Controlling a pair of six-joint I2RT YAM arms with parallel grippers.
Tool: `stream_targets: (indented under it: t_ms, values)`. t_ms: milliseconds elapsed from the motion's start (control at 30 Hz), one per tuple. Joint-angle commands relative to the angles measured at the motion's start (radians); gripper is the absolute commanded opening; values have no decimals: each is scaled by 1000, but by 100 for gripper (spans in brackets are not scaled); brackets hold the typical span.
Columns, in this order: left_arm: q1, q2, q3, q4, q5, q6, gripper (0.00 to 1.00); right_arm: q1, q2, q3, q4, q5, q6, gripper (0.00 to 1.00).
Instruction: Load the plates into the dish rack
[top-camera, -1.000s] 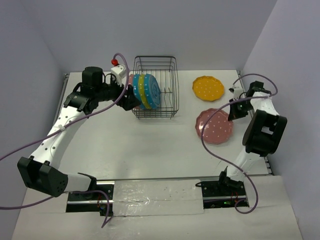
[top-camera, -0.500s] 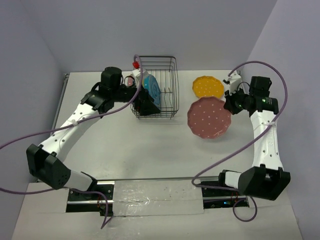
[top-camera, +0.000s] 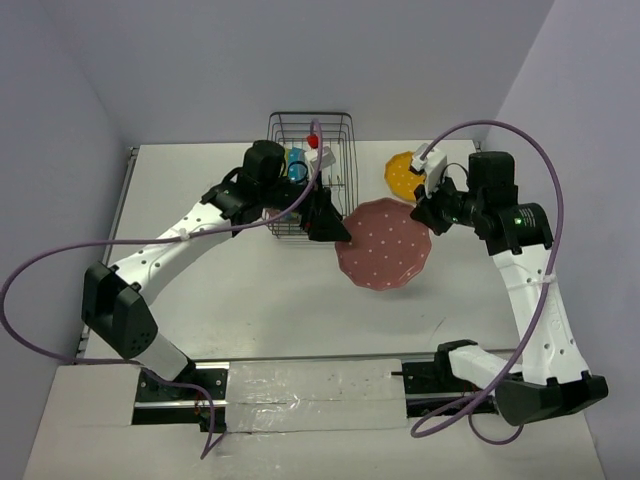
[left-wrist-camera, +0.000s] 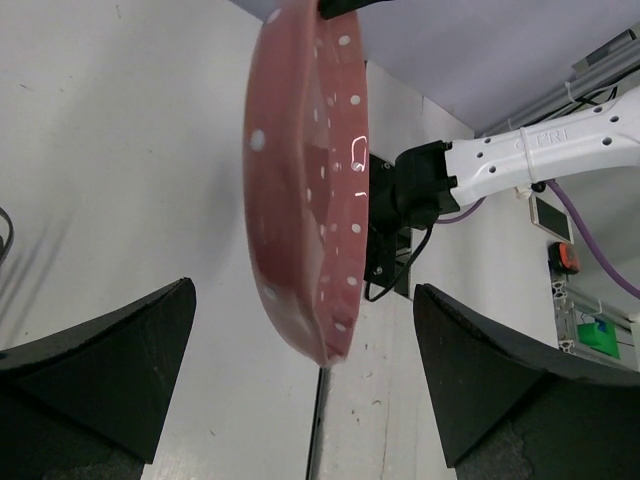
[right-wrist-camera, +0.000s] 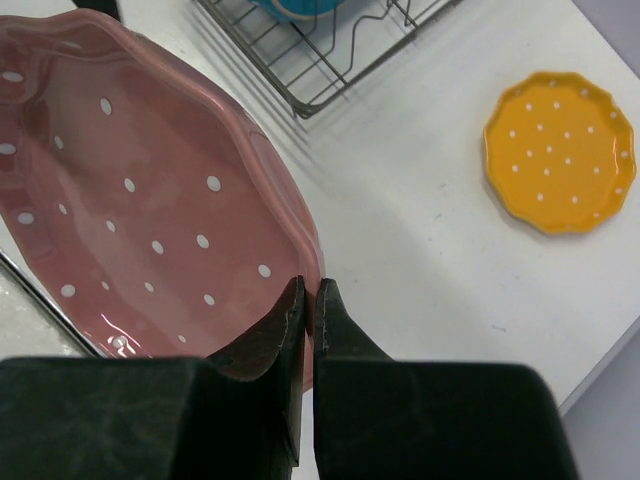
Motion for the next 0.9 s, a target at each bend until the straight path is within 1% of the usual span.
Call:
stream_targets:
  t_ms: [0, 100, 167, 267, 300, 367, 500, 567, 600, 633, 667, 700, 867]
  values:
    - [-24, 18, 57, 62, 28, -39, 99, 52, -45, 87, 45, -19, 81, 0]
    - [-38, 31, 55, 63, 4, -44, 99, 92, -45, 95, 43, -13, 98, 0]
    - [-41, 40, 58, 63, 4, -47, 96, 103, -46, 96, 45, -15, 108, 0]
    - [-39, 45, 52, 81, 10, -64, 79, 115, -40, 102, 43, -21, 115, 0]
    - [-41, 45, 51, 88, 11, -68, 66, 118, -39, 105, 43, -27, 116, 0]
    - [-41, 43, 45, 100, 20, -77, 53, 124, -32, 113, 45, -44, 125, 0]
    - [-41, 46, 51, 108, 50, -71, 0, 138, -17, 115, 49, -73, 145, 0]
    - [-39, 32, 54, 92, 48, -44, 0, 141, -2, 118, 36, -105, 161, 8]
    - [-39, 28, 55, 66, 48, -10, 0, 141, 6, 121, 28, -117, 167, 15]
    - [-36, 17, 57, 54, 53, 5, 0, 140, 12, 127, 19, -130, 180, 44]
    - [-33, 9, 57, 48, 59, 18, 0, 141, 33, 131, 0, -154, 188, 60]
    - [-27, -7, 48, 39, 71, 39, 0, 138, 59, 144, -21, -163, 209, 73]
    - [0, -61, 22, 17, 93, 113, 0, 126, 136, 187, -87, -309, 233, 80]
